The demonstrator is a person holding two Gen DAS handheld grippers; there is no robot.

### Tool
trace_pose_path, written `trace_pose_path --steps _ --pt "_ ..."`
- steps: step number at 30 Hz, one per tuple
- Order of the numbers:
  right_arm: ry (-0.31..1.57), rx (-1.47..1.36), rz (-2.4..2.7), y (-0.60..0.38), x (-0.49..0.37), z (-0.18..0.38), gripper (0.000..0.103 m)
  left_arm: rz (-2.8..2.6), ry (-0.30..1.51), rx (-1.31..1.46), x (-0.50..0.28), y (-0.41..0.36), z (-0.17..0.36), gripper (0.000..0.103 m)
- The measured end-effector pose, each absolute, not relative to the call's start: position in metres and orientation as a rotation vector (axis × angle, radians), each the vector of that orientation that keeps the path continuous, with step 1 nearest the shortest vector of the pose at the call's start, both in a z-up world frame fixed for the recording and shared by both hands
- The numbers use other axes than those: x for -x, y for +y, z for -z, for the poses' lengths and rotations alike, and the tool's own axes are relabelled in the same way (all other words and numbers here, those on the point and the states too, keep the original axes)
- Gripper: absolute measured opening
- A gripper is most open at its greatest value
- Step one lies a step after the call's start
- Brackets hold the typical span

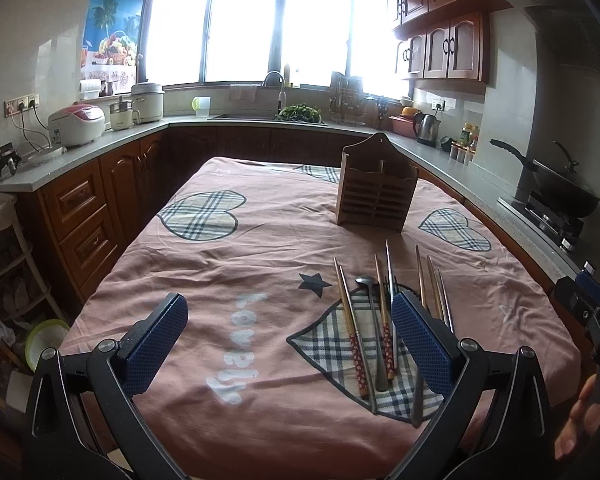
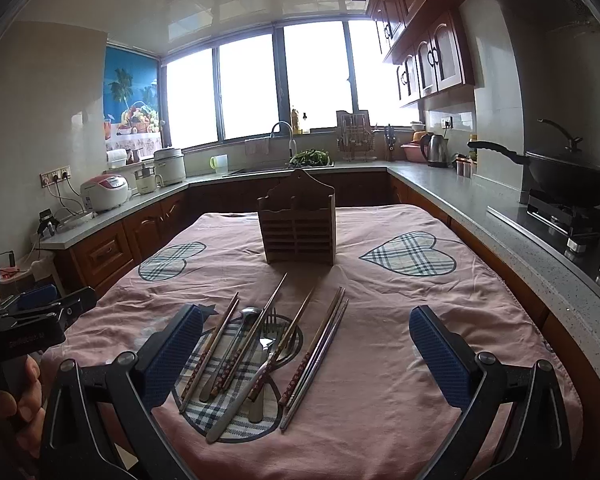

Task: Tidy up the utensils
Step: 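Close the left tool on a metal chopstick while the right tool grasps a wooden chopstick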

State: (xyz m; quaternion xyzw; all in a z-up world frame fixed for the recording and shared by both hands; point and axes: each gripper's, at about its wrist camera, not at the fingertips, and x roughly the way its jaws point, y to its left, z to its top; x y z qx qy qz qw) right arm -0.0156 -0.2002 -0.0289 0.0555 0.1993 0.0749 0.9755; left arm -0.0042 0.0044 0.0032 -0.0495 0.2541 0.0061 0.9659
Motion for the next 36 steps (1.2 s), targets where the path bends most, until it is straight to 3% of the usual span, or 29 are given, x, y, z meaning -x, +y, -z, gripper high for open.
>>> trace_pose_path --steps 9,13,17,29,36 --pt "0.481 -0.162 -0.157 -0.214 -0.020 0.038 0.102 0.053 0.639 0.116 -0.047 0.002 0.009 0.103" --pt "0.545 -0.195 -0.159 -0.220 -0.045 0.049 0.088 0.079 0.689 0.106 -0.075 -0.004 0.016 0.101" --pt "0.616 -0.234 -0.163 -0.224 -0.073 0.062 0.065 0.117 0.742 0.123 -0.104 -0.007 0.023 0.095" --pt "0.775 -0.353 -0.254 -0.222 -0.160 0.094 0.044 0.248 0.858 0.079 -0.187 -0.053 0.038 0.088" --pt "0.856 -0.417 -0.281 -0.226 -0.210 0.109 0.033 0.332 0.941 0.037 -0.230 -0.081 0.056 0.067"
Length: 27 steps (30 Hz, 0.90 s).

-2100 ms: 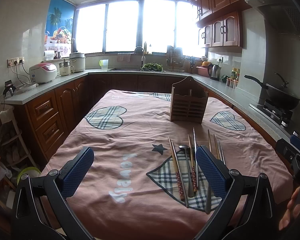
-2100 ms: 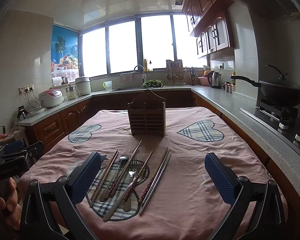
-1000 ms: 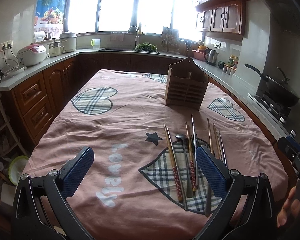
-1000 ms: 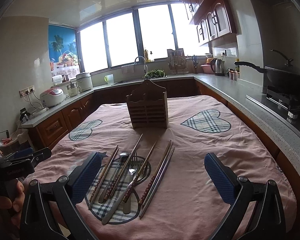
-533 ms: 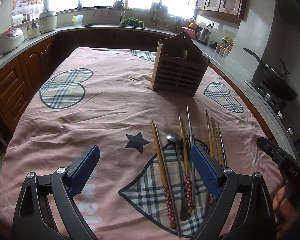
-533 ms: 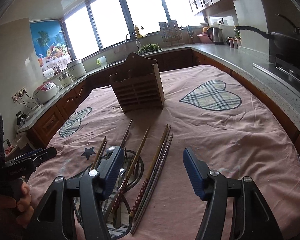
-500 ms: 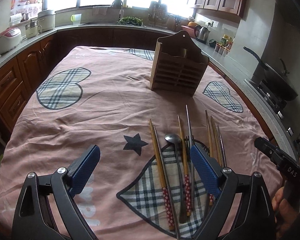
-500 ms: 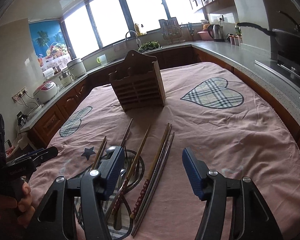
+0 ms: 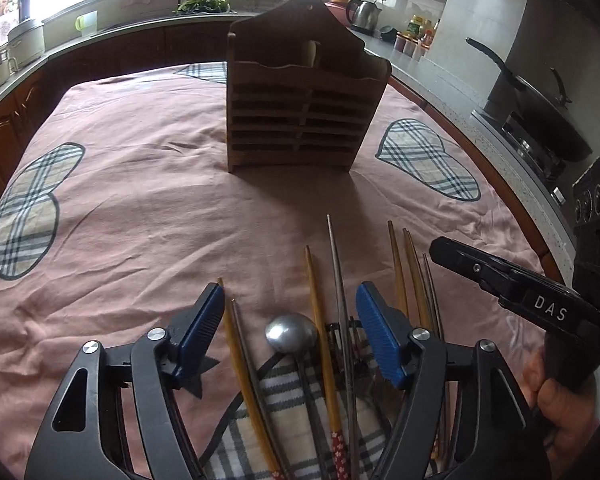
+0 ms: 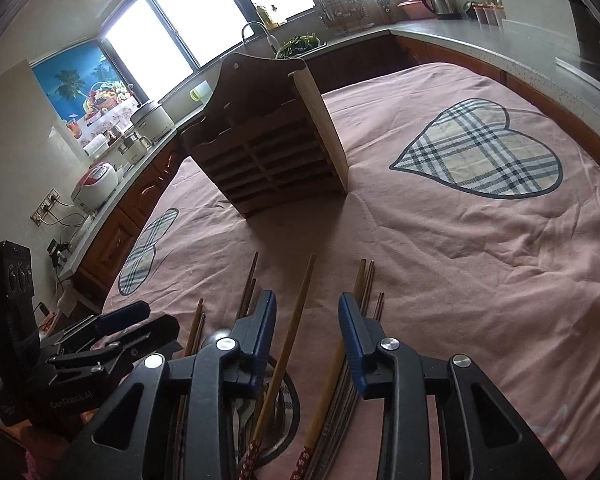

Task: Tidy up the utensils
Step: 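Close the left tool on a metal chopstick while the right tool grasps a wooden chopstick, then lift both held chopsticks and carry them over the wooden utensil holder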

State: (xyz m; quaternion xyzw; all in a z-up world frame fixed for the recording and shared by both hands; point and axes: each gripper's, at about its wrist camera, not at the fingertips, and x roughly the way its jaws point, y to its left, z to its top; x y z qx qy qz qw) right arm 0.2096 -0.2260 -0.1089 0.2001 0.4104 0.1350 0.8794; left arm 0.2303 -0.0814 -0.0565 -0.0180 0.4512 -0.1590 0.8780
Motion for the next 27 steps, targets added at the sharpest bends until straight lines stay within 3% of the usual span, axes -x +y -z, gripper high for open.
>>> trace_pose_path --steps 4,11,16,18,21,27 --pt "0.909 -0.464 -0.322 -0.227 -0.232 0.122 0.026 0.394 0.990 0.050 -0.248 -0.093 0.066 0.059" --pt "0.983 -0.552 -0.369 -0.228 -0.257 0.146 0.020 0.478 1.045 0.049 -0.271 -0.108 0.074 0.055" --pt "1.002 -0.591 -0.401 -0.231 -0.269 0.152 0.008 0.511 1.066 0.011 -0.284 -0.120 0.081 0.036" --pt "1.000 -0.599 -0.397 -0.234 -0.271 0.154 0.008 0.521 1.078 0.009 -0.288 -0.123 0.084 0.023" --pt "0.985 -0.617 -0.396 -0.239 -0.269 0.151 0.008 0.537 1.087 0.016 -0.293 -0.125 0.086 0.011" --pt "0.957 -0.618 -0.393 -0.248 -0.260 0.140 0.006 0.555 1.059 0.006 -0.291 -0.127 0.078 0.007"
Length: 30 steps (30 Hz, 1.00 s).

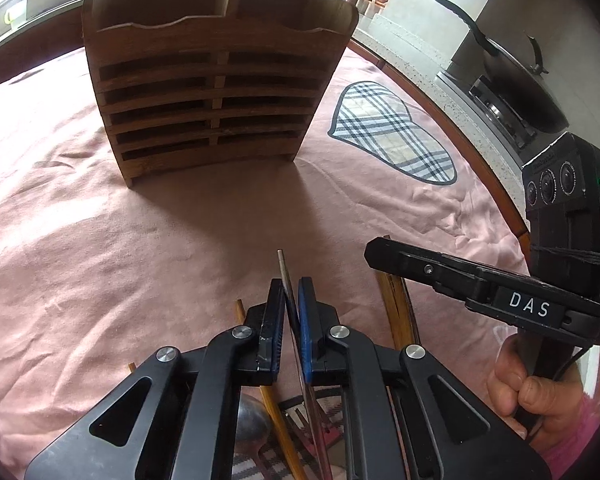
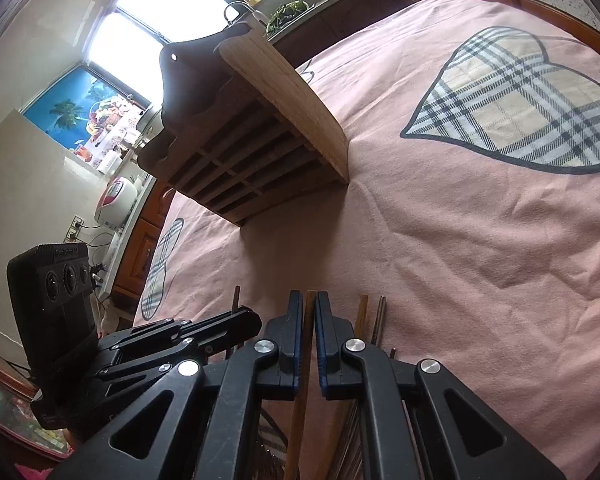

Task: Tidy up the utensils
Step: 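Lift both held chopsticks and carry them over the wooden utensil holder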

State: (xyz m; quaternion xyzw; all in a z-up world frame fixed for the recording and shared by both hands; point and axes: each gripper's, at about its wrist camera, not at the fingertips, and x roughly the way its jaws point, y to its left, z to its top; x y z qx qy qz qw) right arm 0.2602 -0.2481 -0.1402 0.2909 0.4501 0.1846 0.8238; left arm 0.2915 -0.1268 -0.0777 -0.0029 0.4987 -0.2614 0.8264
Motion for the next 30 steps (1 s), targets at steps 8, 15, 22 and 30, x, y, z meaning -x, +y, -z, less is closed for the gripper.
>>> trace_pose_path --steps 8,15,22,30 --pt "0.912 -0.613 -0.400 -0.257 -0.246 0.117 0.005 0.559 0.976 0.018 -0.267 -0.106 0.040 0.006" --pt "0.845 -0.588 -0.429 -0.253 -0.229 0.083 0.005 0.552 0.882 0.057 -0.235 -0.080 0.003 0.005" --pt "0.774 -0.543 -0.447 -0.244 -0.210 0.051 0.005 0.518 0.799 0.100 -0.208 -0.058 -0.021 0.005" --pt "0.719 -0.508 -0.459 -0.234 -0.203 0.028 0.005 0.477 0.697 0.161 -0.193 -0.032 -0.044 0.004"
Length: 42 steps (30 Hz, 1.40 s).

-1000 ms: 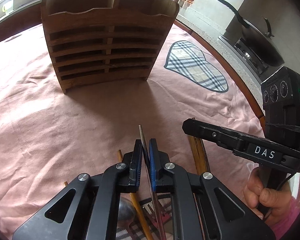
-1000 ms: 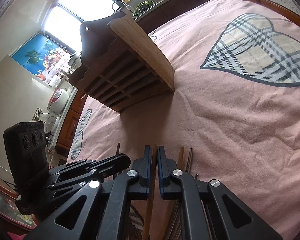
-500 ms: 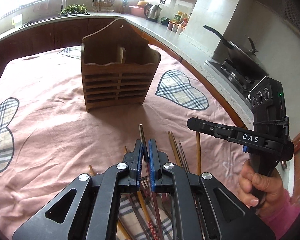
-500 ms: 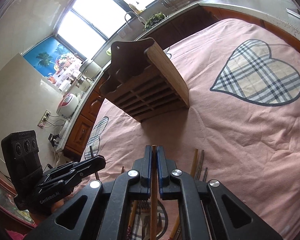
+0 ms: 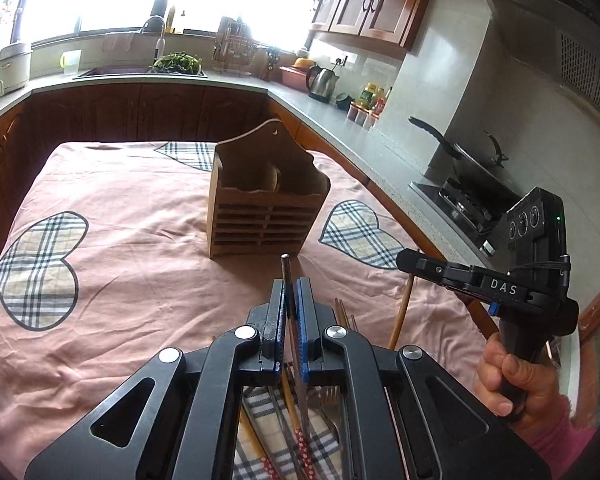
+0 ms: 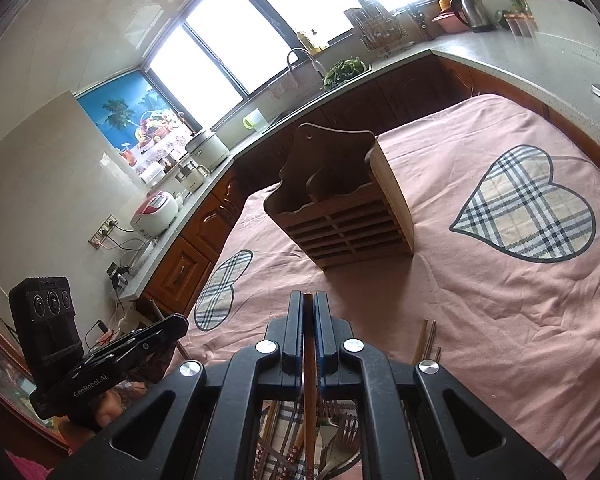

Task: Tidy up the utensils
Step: 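Lift both held chopsticks and carry them over the wooden utensil holder, then lower both chopsticks into the holder and open both tools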

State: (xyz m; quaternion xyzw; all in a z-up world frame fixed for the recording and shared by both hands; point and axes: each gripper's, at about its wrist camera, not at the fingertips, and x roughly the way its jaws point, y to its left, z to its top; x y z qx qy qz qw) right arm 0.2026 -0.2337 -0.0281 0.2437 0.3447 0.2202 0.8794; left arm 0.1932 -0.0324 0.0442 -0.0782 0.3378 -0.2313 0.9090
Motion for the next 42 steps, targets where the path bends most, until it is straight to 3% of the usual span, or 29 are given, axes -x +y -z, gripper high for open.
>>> trace_pose_path --steps 22,35,42 --pt "0.503 -0.488 -0.405 -0.255 -0.223 -0.045 0.005 0.398 0.484 0.212 -0.212 -0.003 -0.109 0.004" --pt "0.323 -0.464 -0.301 -0.280 -0.290 -0.104 0.005 0.336 0.322 0.268 -0.281 0.008 -0.158 0.004" --pt "0.286 -0.417 -0.249 -0.278 -0.334 -0.103 0.005 0.284 0.278 0.328 -0.337 0.004 -0.146 0.004"
